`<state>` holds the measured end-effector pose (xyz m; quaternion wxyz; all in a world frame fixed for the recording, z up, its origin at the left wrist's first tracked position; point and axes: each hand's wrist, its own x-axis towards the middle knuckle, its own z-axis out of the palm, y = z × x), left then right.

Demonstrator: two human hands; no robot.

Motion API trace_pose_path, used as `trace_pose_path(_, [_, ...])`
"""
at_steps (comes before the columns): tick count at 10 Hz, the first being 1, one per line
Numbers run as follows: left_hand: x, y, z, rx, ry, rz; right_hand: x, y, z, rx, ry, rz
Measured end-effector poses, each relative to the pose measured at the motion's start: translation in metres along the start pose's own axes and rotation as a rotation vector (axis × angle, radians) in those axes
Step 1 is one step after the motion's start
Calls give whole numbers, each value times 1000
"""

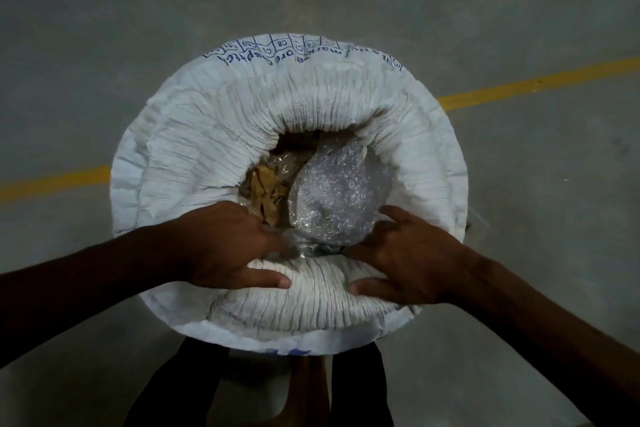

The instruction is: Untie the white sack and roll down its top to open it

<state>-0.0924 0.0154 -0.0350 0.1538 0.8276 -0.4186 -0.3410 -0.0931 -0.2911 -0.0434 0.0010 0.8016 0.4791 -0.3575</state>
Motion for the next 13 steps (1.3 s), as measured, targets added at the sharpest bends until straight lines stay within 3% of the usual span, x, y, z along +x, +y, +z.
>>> trace_pose_path(1, [1,8,-3,-89,-298,-91,-9,-5,1,94,-98,25])
trace_pose_path(4, [-2,9,-12,-171,-467,-181,-20,-9,-7,223,-33,31])
trace_pose_path(6, [-18,7,5,-167,-597,-124,-23,-7,-4,271,-145,-11])
trace_pose_path(7, [-20,12,8,-123,-580,-119,-22,-11,-7,233,-132,-49])
trace_pose_path(9, [-16,15,6,37,-325,-35,-16,-11,-4,113,23,-43])
trace_pose_path(10, [-17,17,12,129,55,14,-15,-12,-1,116,41,-1])
trace_pose_path(12, [-19,34,-10,129,416,-119,-19,-22,-22,13,382,247])
trace_pose_path(13, [-28,41,-41,211,495,-266,-31,-23,-56,-11,501,399])
